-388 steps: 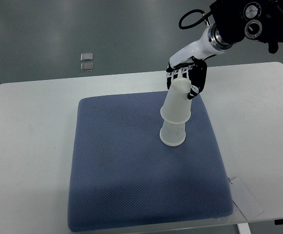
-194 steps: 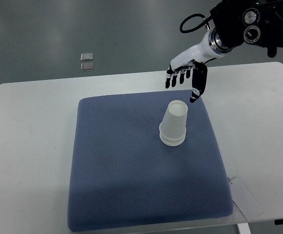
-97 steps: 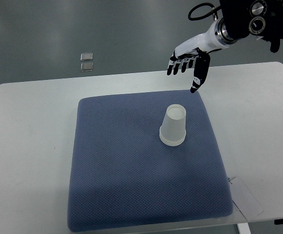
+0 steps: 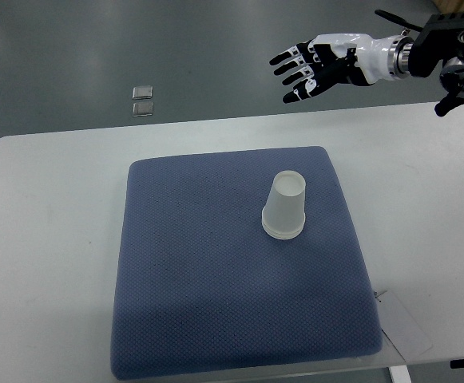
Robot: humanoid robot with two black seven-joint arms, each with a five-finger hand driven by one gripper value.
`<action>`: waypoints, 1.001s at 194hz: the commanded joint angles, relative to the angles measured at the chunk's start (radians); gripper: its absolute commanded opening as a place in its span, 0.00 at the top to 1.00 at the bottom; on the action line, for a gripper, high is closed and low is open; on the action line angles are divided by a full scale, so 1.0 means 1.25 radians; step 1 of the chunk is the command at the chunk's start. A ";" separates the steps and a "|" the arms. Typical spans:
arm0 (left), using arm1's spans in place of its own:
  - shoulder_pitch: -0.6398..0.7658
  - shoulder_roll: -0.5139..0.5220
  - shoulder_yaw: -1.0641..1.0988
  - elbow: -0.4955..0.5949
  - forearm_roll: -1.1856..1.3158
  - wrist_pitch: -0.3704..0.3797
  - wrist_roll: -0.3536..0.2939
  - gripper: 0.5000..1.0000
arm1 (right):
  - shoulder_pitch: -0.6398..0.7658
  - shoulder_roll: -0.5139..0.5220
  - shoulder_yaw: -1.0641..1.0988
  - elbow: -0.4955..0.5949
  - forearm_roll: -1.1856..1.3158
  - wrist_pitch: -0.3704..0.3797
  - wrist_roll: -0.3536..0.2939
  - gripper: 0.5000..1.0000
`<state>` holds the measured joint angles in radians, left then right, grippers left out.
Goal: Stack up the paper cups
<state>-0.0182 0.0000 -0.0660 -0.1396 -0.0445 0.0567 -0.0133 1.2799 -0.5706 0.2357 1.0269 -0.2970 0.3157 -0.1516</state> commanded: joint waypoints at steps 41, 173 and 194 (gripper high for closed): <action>0.000 0.000 0.000 0.000 0.000 0.000 0.000 0.00 | -0.210 0.077 0.256 -0.105 0.137 -0.014 0.053 0.29; 0.000 0.000 0.000 0.000 0.000 0.000 0.000 0.00 | -0.405 0.249 0.504 -0.291 0.233 -0.008 0.139 0.29; 0.000 0.000 0.000 0.000 0.000 0.000 0.000 0.00 | -0.405 0.250 0.504 -0.316 0.271 -0.007 0.140 0.29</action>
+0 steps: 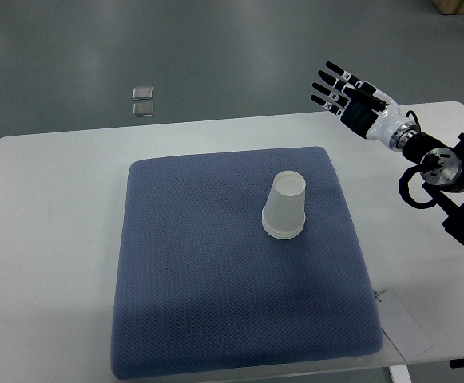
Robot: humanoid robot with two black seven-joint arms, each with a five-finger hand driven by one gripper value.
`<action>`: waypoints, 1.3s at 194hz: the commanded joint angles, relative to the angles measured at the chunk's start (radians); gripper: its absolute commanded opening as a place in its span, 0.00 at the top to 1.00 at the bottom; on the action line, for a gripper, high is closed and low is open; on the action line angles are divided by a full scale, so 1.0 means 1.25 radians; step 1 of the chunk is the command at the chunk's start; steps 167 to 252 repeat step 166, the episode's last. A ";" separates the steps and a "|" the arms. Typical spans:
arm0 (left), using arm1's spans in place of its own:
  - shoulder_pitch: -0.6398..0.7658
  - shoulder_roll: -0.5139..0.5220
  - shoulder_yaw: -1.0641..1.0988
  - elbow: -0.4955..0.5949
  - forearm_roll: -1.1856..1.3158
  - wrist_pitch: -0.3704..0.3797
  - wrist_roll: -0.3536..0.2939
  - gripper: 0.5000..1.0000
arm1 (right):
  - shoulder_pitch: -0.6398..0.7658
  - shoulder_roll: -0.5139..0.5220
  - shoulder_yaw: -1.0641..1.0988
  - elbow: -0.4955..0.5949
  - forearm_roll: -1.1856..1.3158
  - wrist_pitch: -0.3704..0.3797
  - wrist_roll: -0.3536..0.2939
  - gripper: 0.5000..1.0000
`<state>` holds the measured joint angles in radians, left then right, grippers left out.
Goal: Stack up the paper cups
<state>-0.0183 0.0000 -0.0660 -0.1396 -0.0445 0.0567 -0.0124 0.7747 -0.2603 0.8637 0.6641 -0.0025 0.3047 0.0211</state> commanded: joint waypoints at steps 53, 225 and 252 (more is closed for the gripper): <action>0.000 0.000 0.000 0.000 0.000 0.000 0.000 0.00 | -0.005 0.032 0.001 -0.032 0.040 0.004 0.000 0.29; 0.000 0.000 0.000 0.000 0.000 0.000 0.000 0.00 | 0.002 0.065 0.000 -0.034 0.030 -0.006 0.002 0.28; 0.000 0.000 0.000 0.000 0.000 0.000 0.000 0.00 | 0.002 0.065 0.000 -0.034 0.030 -0.006 0.002 0.28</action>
